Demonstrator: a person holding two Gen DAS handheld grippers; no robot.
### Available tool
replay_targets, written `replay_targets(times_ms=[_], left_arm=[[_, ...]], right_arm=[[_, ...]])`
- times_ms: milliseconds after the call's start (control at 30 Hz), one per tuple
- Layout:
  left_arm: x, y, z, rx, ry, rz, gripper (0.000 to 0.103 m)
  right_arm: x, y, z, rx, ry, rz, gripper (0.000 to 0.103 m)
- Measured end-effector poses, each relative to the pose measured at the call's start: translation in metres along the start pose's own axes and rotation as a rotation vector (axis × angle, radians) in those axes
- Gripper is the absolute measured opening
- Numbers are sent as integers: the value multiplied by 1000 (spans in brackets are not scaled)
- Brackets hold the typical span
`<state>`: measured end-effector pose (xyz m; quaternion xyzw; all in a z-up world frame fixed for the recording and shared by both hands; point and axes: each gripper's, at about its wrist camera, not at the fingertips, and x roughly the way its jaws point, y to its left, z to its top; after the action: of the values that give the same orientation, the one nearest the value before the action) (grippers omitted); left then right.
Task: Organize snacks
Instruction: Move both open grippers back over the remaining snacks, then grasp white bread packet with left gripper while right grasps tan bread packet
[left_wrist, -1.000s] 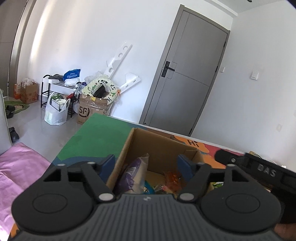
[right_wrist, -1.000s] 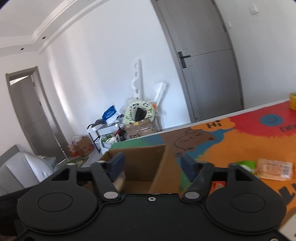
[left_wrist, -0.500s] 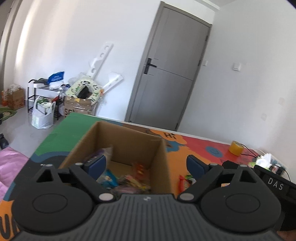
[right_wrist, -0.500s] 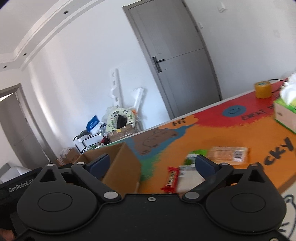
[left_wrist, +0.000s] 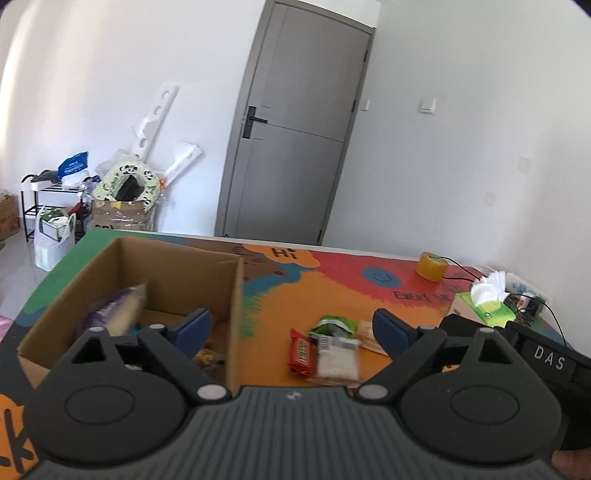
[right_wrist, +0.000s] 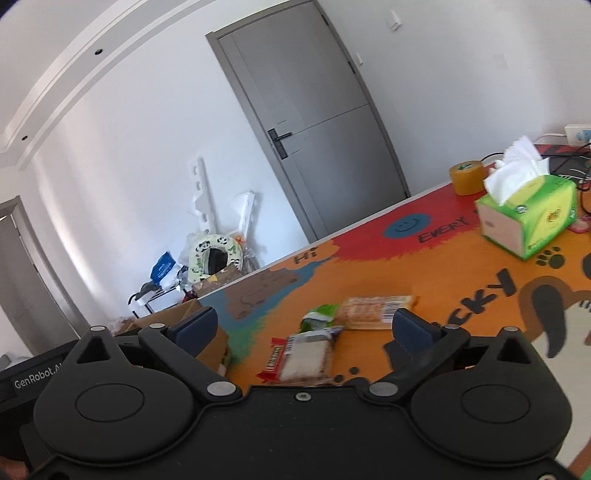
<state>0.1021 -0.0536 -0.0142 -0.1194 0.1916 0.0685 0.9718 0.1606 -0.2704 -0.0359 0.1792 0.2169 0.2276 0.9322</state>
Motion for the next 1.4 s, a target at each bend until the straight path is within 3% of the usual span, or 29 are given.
replay_targets(times_ms=[467, 867, 1000, 1400], left_arm=[[27, -33, -11, 43, 33, -46, 93], [64, -52, -16, 52, 79, -36, 81], [81, -55, -18, 47, 106, -25, 73], [122, -59, -30, 46, 183, 23, 71]], right_arm=[[7, -43, -3, 36, 24, -52, 96], [39, -61, 2, 28, 72, -46, 66], [55, -74, 1, 62, 109, -51, 50], [93, -95, -2, 102, 185, -56, 36]])
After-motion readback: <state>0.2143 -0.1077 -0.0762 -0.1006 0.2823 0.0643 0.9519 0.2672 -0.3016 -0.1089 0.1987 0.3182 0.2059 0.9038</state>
